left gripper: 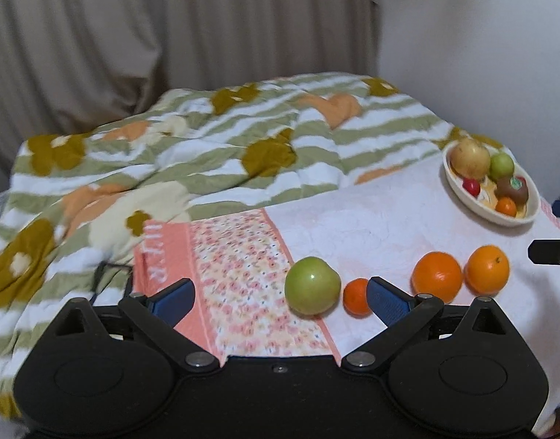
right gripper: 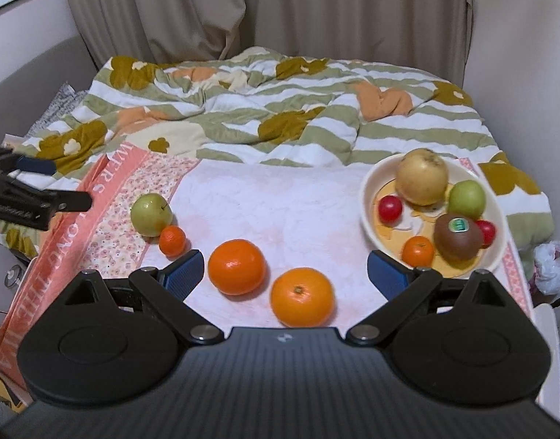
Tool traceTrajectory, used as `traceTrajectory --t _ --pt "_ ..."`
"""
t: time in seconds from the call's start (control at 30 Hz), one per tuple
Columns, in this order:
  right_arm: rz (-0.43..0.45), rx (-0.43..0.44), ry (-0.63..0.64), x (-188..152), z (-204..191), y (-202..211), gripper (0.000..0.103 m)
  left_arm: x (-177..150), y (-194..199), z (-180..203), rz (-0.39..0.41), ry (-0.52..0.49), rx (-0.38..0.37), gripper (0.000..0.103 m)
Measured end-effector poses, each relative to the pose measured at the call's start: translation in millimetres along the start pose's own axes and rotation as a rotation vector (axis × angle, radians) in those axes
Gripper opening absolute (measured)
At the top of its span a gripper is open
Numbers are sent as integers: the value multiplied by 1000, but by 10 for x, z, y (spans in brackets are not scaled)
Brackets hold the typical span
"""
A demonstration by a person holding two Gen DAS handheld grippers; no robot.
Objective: Organize fruits
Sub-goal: 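Withdraw both tools from the bowl toward the green apple and oranges, then grasp the green apple with the left tool while the right tool grasps a large orange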
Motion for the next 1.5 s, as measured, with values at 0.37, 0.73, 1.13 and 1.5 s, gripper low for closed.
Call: traceTrajectory --t 0.37,0.73,1.13,1.5 --pt "-71 -83 35 29 -391 -453 103 75 -773 -88 -132 -245 -176 95" --pt "-128 -79 129 25 -610 -764 103 60 -1076 -46 -161 -293 -277 78" --pt "-169 -59 238 83 -717 -1046 99 21 -1037 -15 -145 -280 -328 59" --pt "-236 -58 305 11 -723 -1306 82 -74 -967 -112 -129 -209 -305 58"
Point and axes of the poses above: each gripper's, at about its wrist camera, not at the fingertips, and y roughly against the way its jaws point, z to its right, x to its top, the point moved 3 cm from there along -y, roughly the way its jaws point, and after that the axes turned 6 degrees about -z, right-handed, at the moved point
